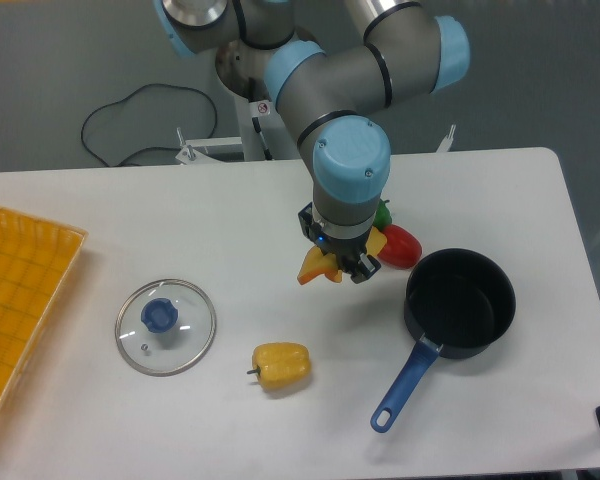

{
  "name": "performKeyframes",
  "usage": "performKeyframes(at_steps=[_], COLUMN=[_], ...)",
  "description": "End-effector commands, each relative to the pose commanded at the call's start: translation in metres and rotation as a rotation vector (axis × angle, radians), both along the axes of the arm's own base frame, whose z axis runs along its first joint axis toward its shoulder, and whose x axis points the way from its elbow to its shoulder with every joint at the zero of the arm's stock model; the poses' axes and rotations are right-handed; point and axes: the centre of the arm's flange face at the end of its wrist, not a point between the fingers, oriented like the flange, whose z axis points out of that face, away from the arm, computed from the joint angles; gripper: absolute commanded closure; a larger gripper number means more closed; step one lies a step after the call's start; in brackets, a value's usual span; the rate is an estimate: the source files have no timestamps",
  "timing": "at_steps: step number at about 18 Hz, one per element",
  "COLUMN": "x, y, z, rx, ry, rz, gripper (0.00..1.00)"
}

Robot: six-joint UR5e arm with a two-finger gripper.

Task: Place the bread slice in the pot
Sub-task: 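Carry the held yellow bread slice over the black saucepan, then lower the gripper into the saucepan and release the bread slice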

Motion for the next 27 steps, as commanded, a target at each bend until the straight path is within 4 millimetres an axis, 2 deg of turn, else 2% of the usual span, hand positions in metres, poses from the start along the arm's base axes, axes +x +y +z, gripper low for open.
performKeyframes(at_steps=[2,5,10,13,16,17,19,22,25,27], x=[0.003,-0.011,-0.063,-0.076,-0.090,-0.096,-0.118,-0.144,-0.159,-0.164], y=[-0.002,-0.019,-0.049,-0.062,-0.074,-0.074,-0.072,-0.089,-0.084,-0.085], z=[-0.005,0.008,0.003,-0.002,0.004,-0.006,-0.011,-0.023,-0.052,-0.061], rx=[-0.006,0.007,0.030,0.024,0.031,0.026,0.043,0.047,0.052,0.053], ry=[-0.007,0.012,0.052,0.045,0.055,0.047,0.077,0.085,0.097,0.099], rz=[-0.003,0.032,0.052,0.029,0.042,0.029,0.015,0.042,0.058,0.059], gripper=[1.00,1.00,1.00,1.00,1.00,1.00,1.00,1.00,1.00,1.00])
